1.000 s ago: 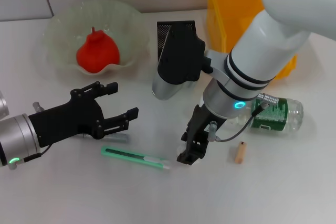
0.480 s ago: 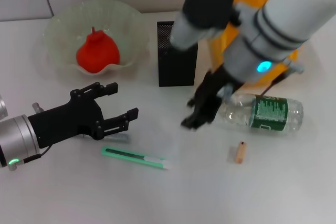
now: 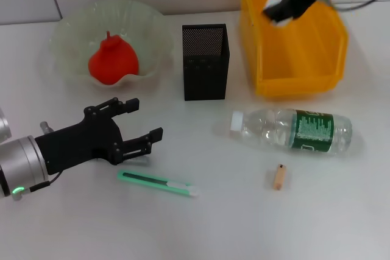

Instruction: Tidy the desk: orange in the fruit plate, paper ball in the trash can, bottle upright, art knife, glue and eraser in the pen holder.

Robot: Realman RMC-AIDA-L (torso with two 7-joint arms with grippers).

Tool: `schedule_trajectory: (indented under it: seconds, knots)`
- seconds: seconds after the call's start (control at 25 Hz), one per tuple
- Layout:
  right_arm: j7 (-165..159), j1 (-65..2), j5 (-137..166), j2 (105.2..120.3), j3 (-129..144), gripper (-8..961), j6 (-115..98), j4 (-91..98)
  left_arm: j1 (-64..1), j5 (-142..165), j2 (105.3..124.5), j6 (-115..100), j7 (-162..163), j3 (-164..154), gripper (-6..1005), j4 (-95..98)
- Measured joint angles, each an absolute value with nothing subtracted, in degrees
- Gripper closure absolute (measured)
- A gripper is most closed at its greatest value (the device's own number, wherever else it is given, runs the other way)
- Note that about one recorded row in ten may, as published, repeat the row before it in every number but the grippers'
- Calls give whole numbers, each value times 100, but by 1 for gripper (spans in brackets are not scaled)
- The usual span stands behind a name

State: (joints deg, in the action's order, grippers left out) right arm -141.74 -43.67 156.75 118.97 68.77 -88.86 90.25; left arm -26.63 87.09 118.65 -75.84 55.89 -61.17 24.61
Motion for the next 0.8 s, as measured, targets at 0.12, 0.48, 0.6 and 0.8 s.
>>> schedule_trajectory:
  seconds: [0.12,0.48,0.6,0.8]
  knots:
    - [-14181,-4322,16158,11903,6851,471,-8465,8967,-2667,8709,11866,-7585,5589,-6117,190,2378]
    - [-14221,-4178,16287,11912,6844,471,-7296,8012,-2700,8709,11872,-7594,5495,-6117,190,2167]
    - [-14237,-4102,16277,11918,6842,470,-6957,7737,-2701,8709,11874,-7631,5494,-6117,191,2159]
    - [-14445,-4009,16277,11911,6835,462,-6815,7677,-2695,8709,11874,-7673,5494,-6117,191,2157]
